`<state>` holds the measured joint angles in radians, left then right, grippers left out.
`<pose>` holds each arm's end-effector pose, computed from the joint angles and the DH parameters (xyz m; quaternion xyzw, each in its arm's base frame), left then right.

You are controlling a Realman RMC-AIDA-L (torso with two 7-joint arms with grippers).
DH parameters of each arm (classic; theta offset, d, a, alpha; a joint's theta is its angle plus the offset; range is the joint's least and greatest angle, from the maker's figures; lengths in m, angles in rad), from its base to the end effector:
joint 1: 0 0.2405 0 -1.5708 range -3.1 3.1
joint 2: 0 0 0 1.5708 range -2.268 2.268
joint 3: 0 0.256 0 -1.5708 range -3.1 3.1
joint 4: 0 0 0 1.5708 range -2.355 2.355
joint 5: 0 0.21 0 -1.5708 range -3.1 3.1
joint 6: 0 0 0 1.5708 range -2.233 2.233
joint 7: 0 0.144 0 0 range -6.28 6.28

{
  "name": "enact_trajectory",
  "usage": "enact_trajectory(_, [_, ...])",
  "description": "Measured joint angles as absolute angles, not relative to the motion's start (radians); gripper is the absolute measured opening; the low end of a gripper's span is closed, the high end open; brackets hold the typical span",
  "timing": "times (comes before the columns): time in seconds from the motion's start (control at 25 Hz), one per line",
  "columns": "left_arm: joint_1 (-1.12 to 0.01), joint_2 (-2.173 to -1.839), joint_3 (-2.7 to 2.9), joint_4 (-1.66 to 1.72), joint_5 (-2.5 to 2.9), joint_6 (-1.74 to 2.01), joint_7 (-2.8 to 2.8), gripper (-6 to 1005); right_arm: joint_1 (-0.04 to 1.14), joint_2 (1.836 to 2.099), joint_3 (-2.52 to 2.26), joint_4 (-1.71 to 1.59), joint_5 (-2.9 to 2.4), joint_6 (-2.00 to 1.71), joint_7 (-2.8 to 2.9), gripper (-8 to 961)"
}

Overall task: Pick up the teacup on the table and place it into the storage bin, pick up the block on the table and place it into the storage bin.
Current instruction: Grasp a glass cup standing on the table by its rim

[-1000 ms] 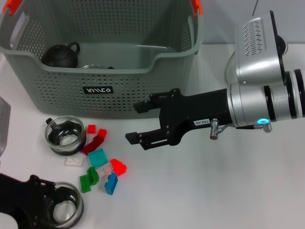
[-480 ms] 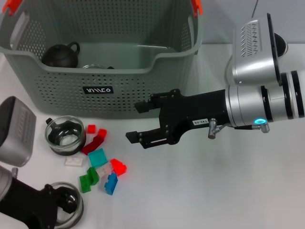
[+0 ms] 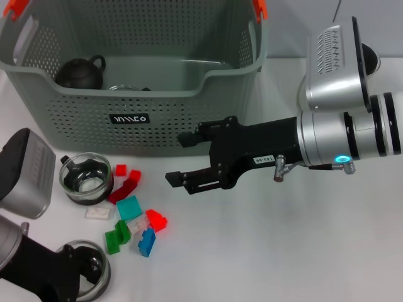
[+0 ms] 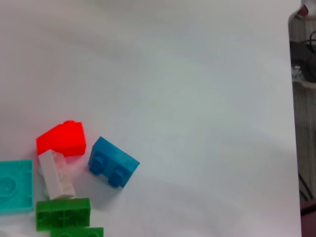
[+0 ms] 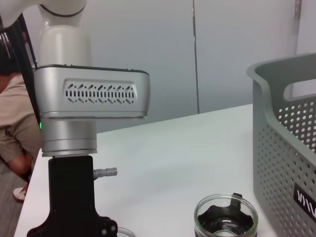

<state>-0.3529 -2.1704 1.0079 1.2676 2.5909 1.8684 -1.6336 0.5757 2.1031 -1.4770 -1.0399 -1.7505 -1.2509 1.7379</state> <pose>-0.2771 0.2558 0.0094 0.9758 0.1797 -0.1202 0.0315 0.1255 0.3431 -0.0643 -0.9811 0.0897 0.1651 0.0457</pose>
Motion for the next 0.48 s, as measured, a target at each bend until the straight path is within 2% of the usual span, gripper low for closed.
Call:
enact_trajectory(0.24, [-0.369, -2.167, 1.016, 1.258, 2.61, 1.873, -1.676, 834, 0.577, 2.102, -1.477, -1.04, -1.744, -1.248, 1.738, 809])
enact_trajectory(0.48, [-0.37, -2.17, 1.032, 1.256, 2.643, 1.846, -1.676, 602, 0.577, 2.102, -1.474, -1.042, -1.742, -1.248, 1.738, 808])
